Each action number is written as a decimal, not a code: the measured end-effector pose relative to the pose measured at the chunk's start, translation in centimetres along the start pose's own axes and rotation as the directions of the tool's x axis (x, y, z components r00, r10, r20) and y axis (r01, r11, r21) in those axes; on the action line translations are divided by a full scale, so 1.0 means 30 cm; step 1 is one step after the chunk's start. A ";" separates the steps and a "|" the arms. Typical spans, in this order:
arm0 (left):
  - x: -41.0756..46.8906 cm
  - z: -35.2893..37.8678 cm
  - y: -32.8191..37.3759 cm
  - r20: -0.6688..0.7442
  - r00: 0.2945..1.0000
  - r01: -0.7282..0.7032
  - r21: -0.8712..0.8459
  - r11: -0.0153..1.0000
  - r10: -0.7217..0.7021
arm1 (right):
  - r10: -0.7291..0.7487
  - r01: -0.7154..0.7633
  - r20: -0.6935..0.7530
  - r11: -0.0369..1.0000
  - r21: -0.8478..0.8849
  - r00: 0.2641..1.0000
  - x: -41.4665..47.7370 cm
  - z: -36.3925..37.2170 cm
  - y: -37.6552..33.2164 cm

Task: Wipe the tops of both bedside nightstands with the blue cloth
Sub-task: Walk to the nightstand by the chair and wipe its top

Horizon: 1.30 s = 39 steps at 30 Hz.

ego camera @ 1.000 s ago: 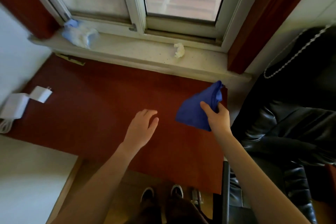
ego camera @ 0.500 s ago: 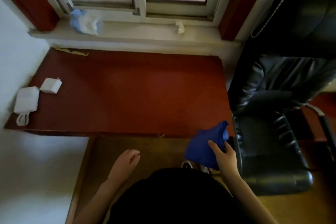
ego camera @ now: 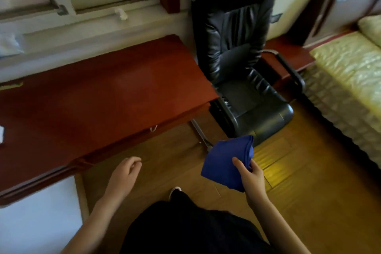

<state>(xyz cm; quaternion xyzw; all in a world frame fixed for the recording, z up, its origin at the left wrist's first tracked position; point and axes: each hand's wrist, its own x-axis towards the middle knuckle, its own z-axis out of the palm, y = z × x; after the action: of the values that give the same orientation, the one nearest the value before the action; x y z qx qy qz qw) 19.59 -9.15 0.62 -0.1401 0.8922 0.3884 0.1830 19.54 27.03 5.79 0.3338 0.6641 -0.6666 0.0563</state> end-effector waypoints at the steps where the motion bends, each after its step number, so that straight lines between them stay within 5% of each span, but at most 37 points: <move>1: 0.011 0.030 0.058 0.022 0.999 -0.038 0.020 0.999 0.037 | -0.003 0.003 -0.033 1.000 0.023 0.999 -0.019 -0.057 0.013; 10: -0.109 0.601 0.520 0.332 0.895 -0.359 0.140 0.923 0.298 | 0.079 0.006 -0.383 0.976 0.217 0.920 -0.271 -0.744 0.297; 16: -0.302 0.991 0.711 0.530 0.772 -0.463 0.092 0.882 0.350 | 0.181 0.002 -0.562 0.951 0.309 0.807 -0.402 -1.116 0.471; 20: -0.292 1.081 0.820 0.562 0.763 -0.461 0.129 0.878 0.319 | 0.217 0.011 -0.593 0.934 0.356 0.775 -0.375 -1.260 0.485; 32: 0.080 1.347 1.114 0.455 0.857 -0.355 0.176 0.918 0.244 | 0.111 0.067 -0.487 0.940 0.334 0.866 0.281 -1.535 0.184; 39: 0.357 1.624 1.653 0.472 0.795 -0.502 0.158 0.850 0.381 | 0.096 0.057 -0.522 0.961 0.271 0.847 0.697 -1.828 -0.086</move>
<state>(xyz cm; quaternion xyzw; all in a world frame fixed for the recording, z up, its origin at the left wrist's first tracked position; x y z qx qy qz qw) 1.19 58.63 -2.98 0.1885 0.8834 0.3134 0.2928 22.40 85.63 2.86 0.5161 0.5508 -0.6337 -0.1693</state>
